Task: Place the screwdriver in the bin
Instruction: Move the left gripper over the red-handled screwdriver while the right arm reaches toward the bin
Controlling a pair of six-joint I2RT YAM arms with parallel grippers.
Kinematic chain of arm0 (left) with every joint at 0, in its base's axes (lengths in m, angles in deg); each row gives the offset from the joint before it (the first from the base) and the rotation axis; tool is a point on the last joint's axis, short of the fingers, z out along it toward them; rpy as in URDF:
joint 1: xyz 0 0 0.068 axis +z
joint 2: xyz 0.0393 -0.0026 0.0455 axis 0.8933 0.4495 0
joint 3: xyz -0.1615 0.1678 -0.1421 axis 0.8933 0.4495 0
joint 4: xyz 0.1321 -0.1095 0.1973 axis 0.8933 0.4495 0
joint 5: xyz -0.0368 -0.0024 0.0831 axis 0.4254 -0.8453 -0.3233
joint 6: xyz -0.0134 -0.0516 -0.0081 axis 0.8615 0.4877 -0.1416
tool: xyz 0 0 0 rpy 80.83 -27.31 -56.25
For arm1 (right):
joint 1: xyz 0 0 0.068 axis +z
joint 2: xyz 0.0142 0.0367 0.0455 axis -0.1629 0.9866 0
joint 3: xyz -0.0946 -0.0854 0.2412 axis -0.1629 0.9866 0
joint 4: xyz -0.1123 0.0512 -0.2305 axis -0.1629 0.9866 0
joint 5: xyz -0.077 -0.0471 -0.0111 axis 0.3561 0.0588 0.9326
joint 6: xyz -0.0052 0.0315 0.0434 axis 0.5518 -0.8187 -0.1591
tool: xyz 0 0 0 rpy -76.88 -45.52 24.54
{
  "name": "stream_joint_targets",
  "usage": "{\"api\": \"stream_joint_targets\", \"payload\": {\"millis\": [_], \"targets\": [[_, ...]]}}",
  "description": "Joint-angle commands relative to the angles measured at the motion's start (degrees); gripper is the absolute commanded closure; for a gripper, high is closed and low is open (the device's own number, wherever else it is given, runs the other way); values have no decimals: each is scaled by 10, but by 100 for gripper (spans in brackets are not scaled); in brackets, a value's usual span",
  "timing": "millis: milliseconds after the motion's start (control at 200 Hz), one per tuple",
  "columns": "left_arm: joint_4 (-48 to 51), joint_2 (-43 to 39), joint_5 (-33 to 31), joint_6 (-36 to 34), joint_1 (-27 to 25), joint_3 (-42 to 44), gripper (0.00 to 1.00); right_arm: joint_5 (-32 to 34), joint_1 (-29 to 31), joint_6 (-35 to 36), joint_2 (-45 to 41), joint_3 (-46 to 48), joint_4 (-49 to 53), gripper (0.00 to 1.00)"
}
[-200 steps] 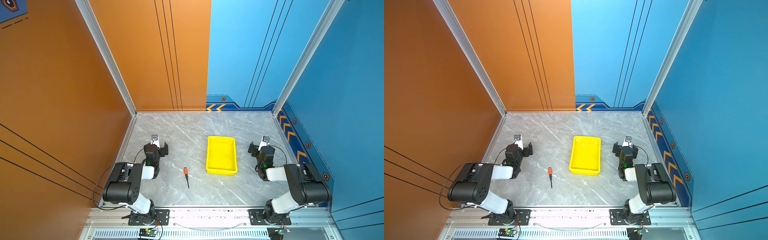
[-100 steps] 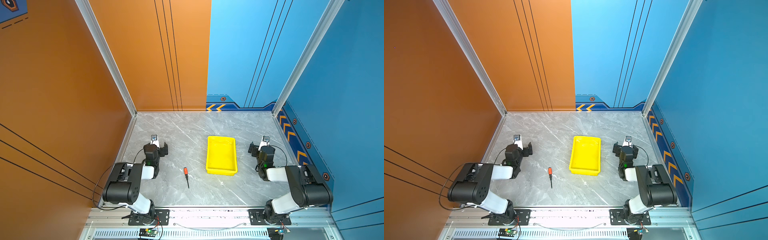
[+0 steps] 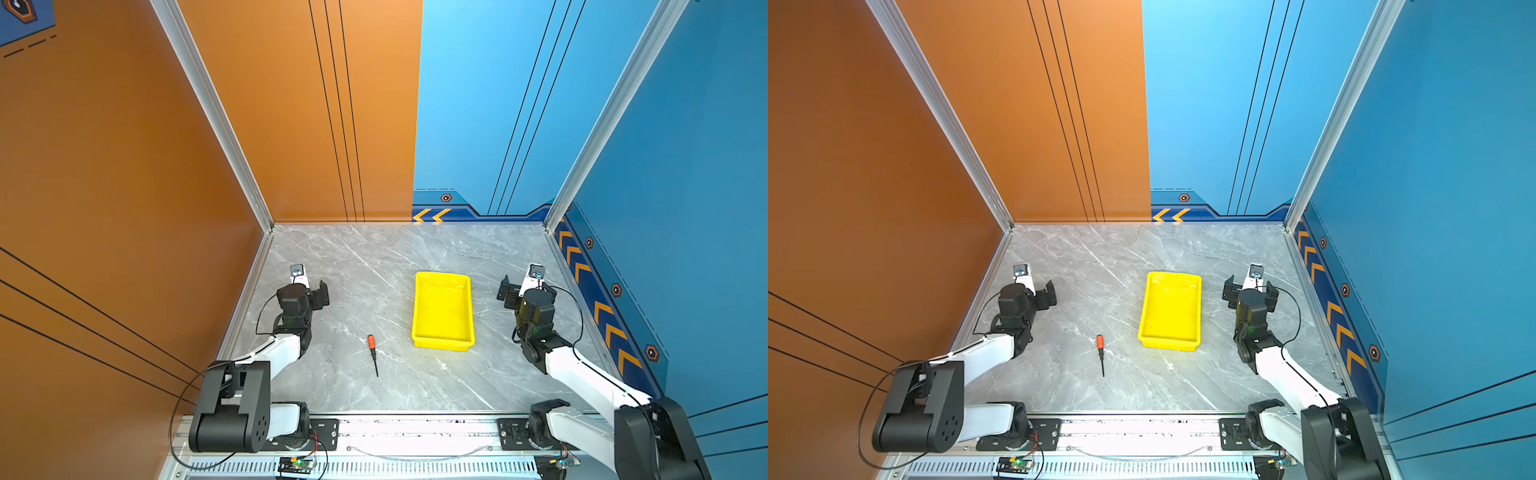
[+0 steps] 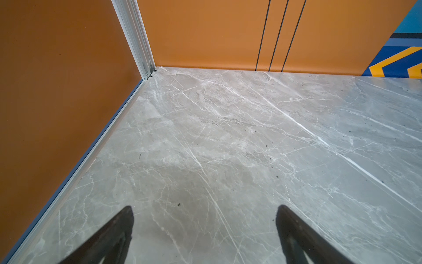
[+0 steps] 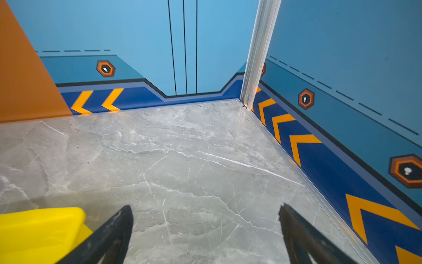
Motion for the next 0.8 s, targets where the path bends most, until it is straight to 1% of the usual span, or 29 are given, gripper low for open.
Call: {"api": "stream_joint_targets", "payload": {"millis": [0, 130, 210, 230, 300, 376, 476, 526, 611, 706, 796], "targets": [[136, -39, -8, 37, -7, -38, 2, 53, 30, -38, -60, -27, 142, 0], [300, -68, -11, 103, -12, -106, 2, 60, 43, -123, -107, -71, 275, 0], [389, -72, 0, 130, -19, -151, 2, 38, 45, -160, -115, -102, 344, 0], [424, -72, 1, 136, -22, -161, 2, 31, 46, -166, -115, -110, 359, 0], [482, -69, 18, 154, -30, -190, 2, 8, 52, -176, -104, -144, 404, 0], [525, -69, 52, 169, -44, -208, 2, -15, 60, -182, -77, -186, 457, 0], [571, -77, 93, 215, -70, -229, 2, -59, 74, -193, -27, -251, 527, 0], [594, -84, 84, 232, -99, -236, 2, -77, 92, -186, -8, -272, 540, 0], [631, -88, 62, 268, -145, -243, 2, -97, 127, -177, 7, -282, 537, 0], [645, -95, 53, 309, -189, -234, 2, -149, 149, -168, 12, -285, 520, 0], [662, -99, 32, 343, -227, -229, 2, -194, 170, -149, 12, -289, 509, 0]]}}
